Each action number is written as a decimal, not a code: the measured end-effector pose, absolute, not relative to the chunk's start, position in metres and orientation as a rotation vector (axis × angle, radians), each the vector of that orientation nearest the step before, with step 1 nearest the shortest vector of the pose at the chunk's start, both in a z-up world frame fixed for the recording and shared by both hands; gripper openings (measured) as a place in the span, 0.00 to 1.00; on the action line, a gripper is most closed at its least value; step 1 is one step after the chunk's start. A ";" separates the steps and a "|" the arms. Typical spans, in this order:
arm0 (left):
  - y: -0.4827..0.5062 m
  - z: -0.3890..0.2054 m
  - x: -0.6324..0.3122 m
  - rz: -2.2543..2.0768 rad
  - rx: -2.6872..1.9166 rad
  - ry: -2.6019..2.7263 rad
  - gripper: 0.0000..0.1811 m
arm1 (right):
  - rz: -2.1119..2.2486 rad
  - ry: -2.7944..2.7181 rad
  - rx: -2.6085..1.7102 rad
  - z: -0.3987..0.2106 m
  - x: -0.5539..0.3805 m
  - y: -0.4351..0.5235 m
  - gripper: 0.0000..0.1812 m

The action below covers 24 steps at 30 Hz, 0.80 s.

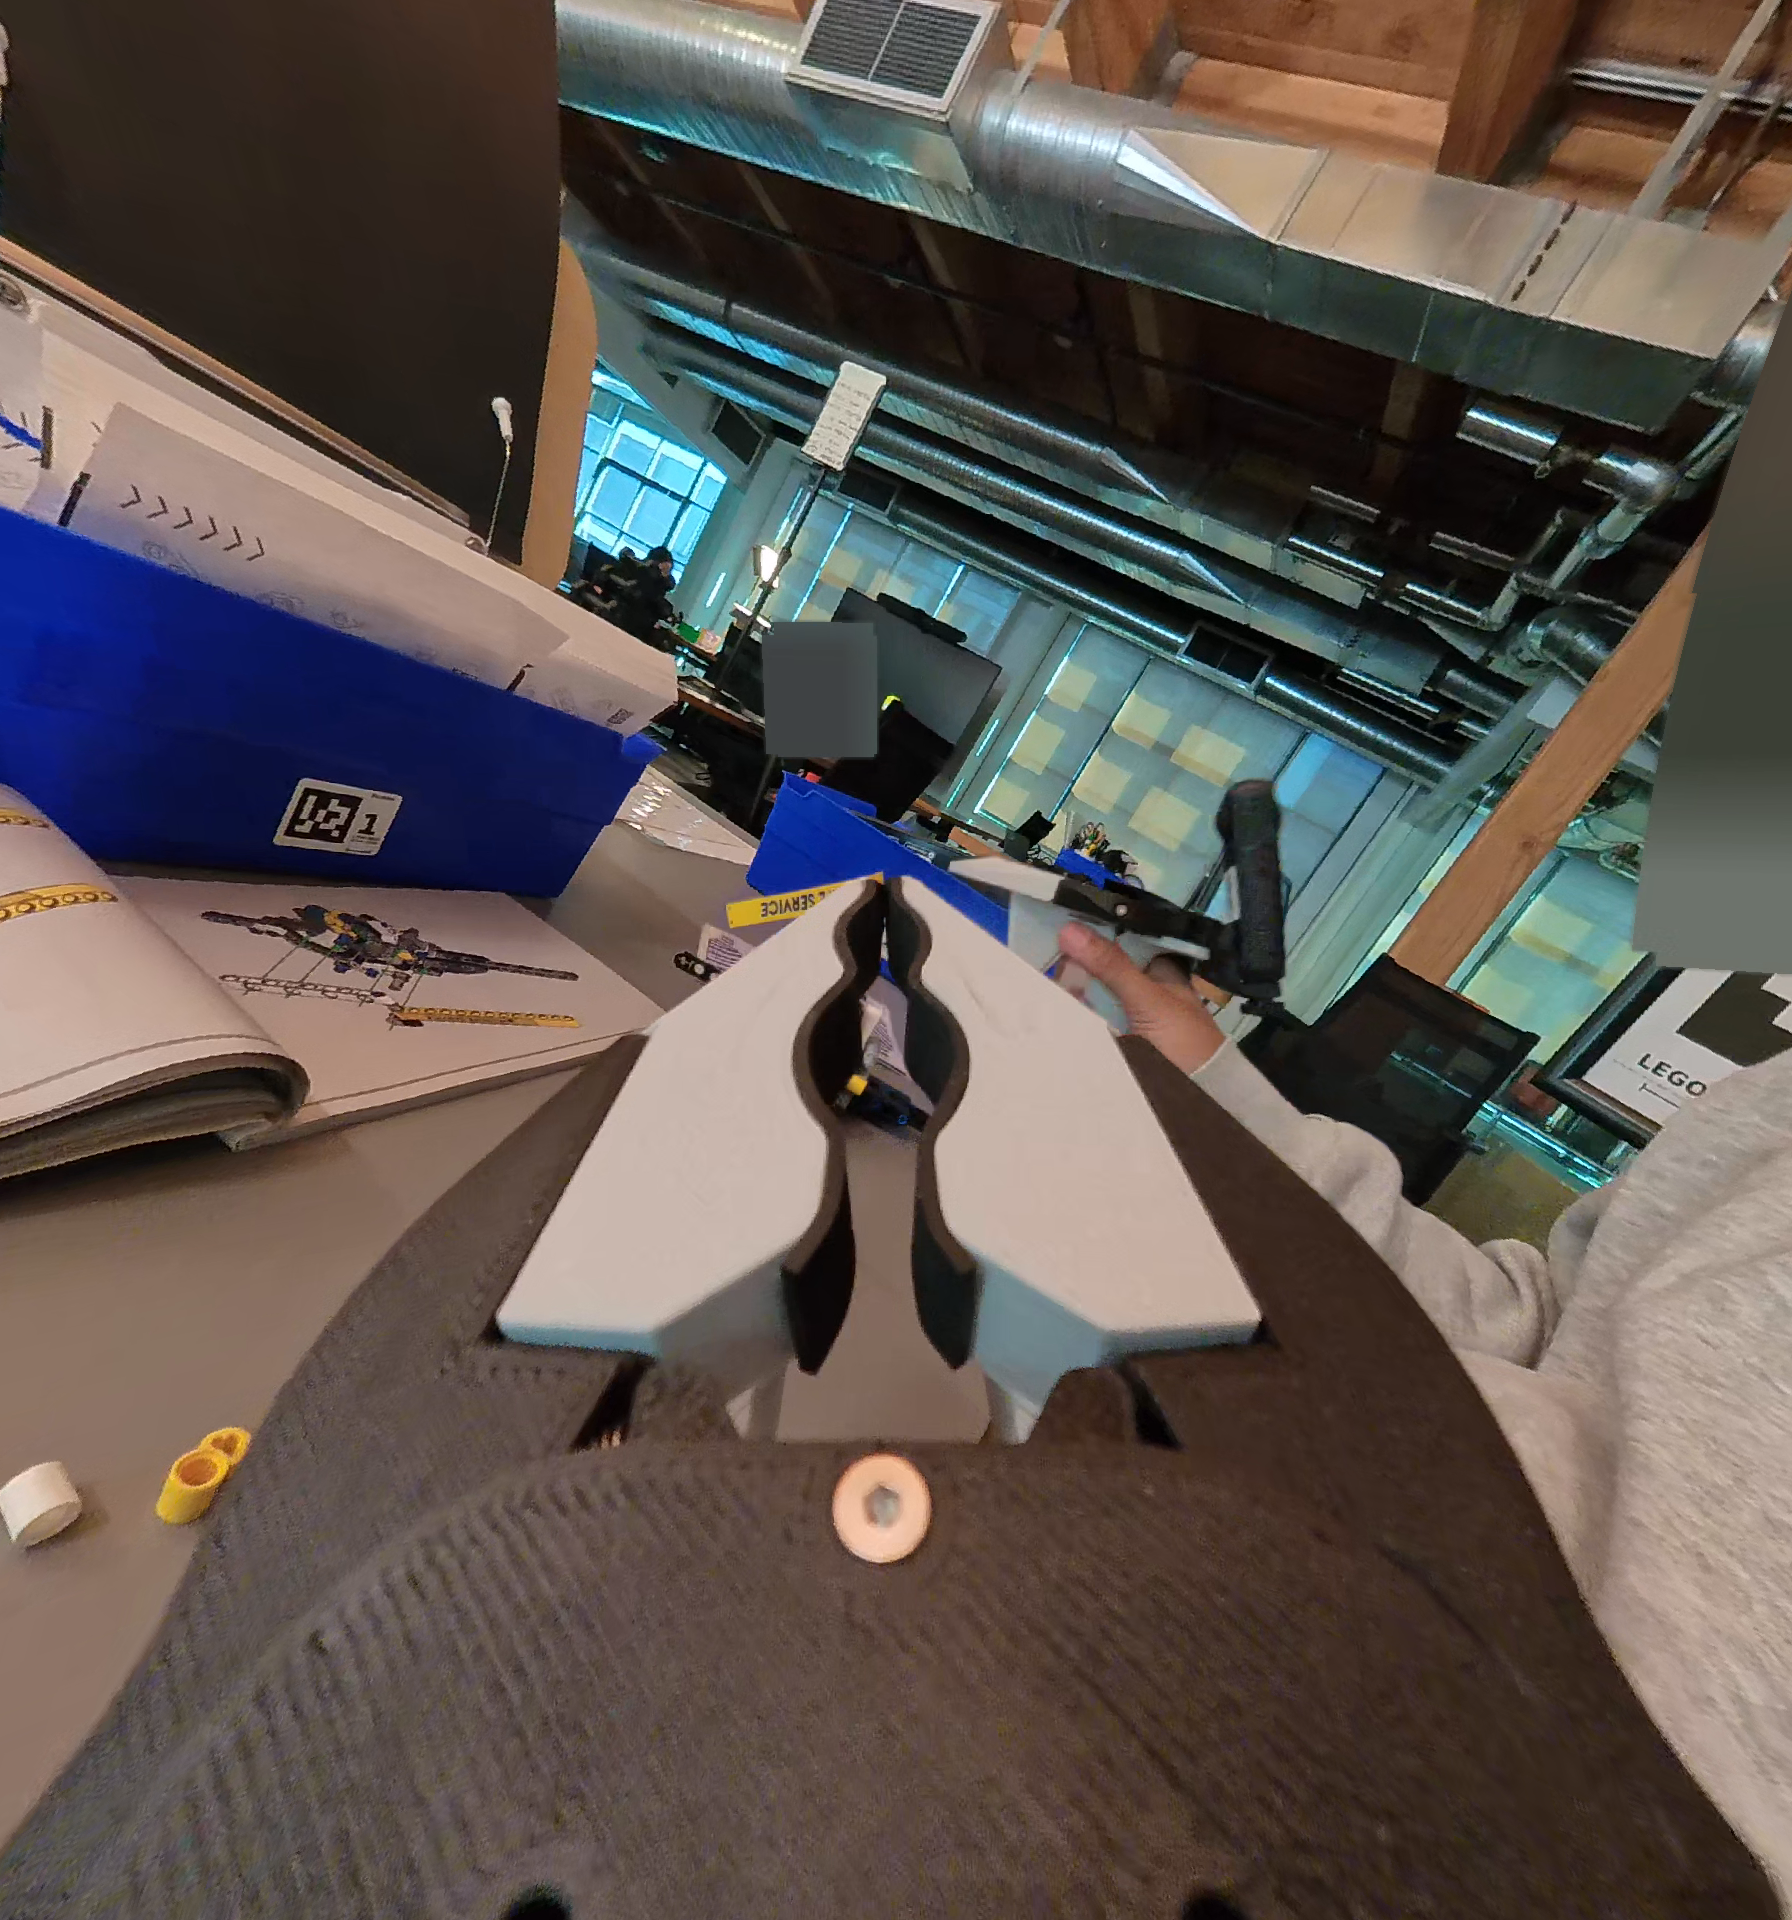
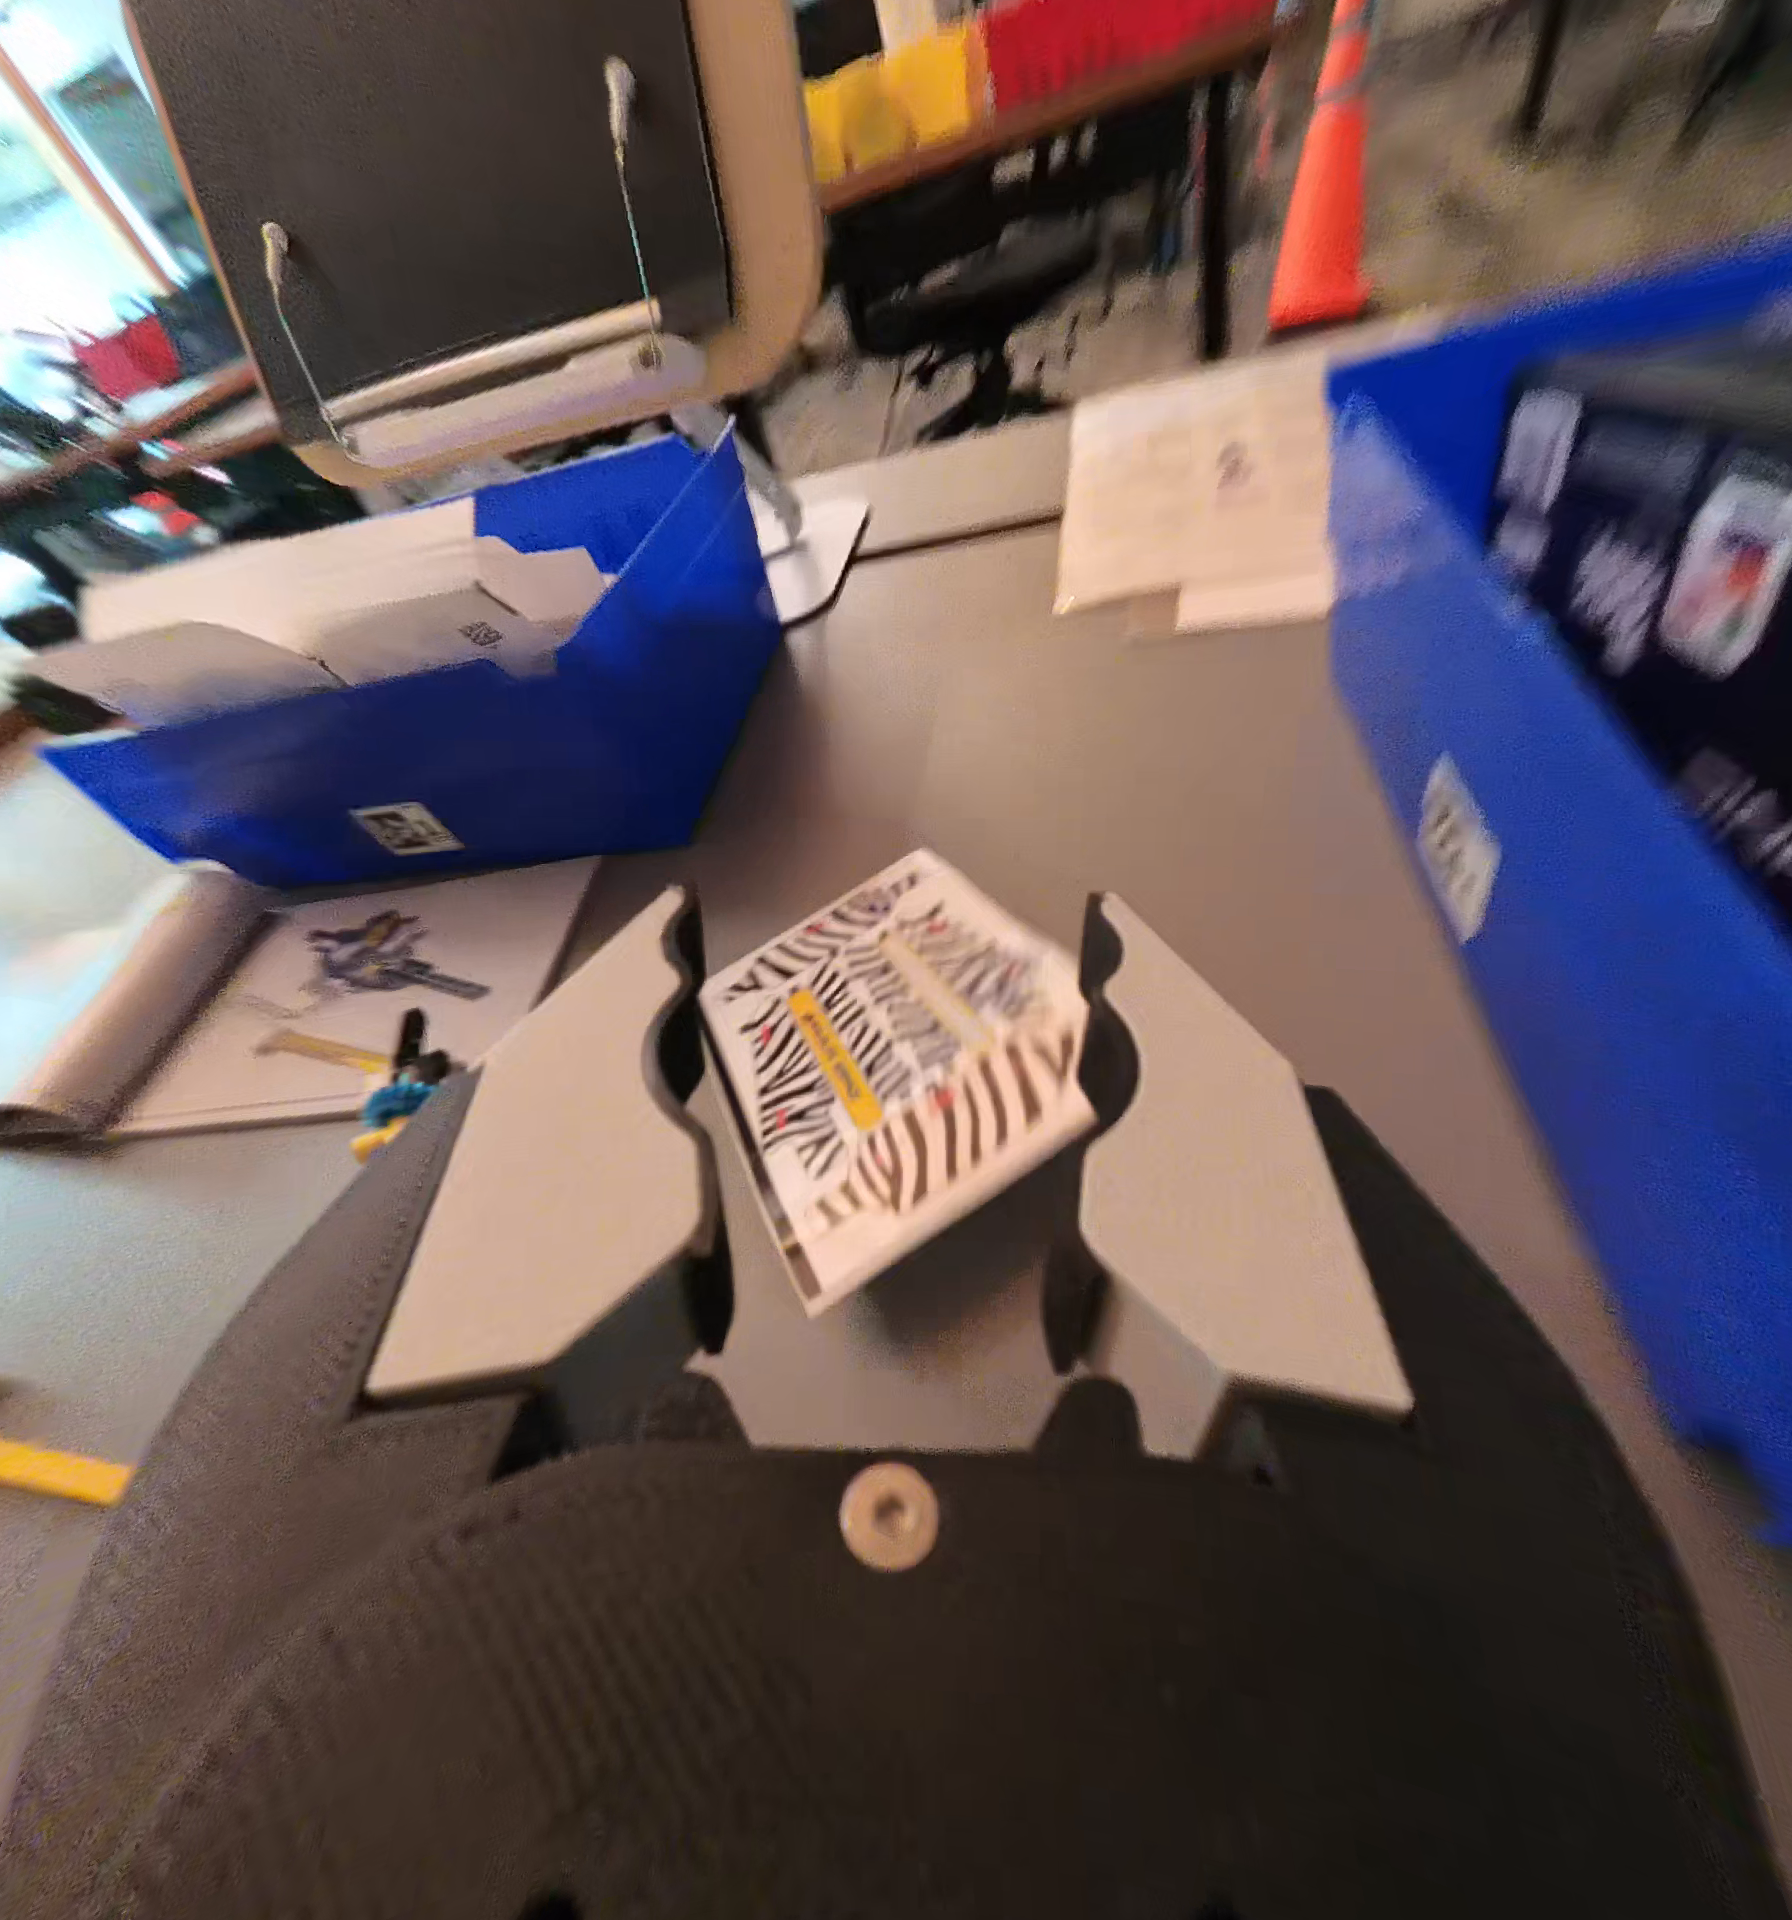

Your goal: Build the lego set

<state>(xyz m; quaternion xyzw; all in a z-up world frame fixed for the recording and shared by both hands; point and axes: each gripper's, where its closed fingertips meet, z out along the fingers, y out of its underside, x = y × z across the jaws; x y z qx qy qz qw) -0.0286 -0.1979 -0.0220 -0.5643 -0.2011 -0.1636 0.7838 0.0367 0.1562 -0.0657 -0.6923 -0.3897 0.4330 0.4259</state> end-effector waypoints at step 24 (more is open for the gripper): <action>-0.157 -0.052 0.028 -0.421 -1.466 -0.323 0.00 | 0.772 -1.859 -0.346 -0.057 0.019 -0.159 0.11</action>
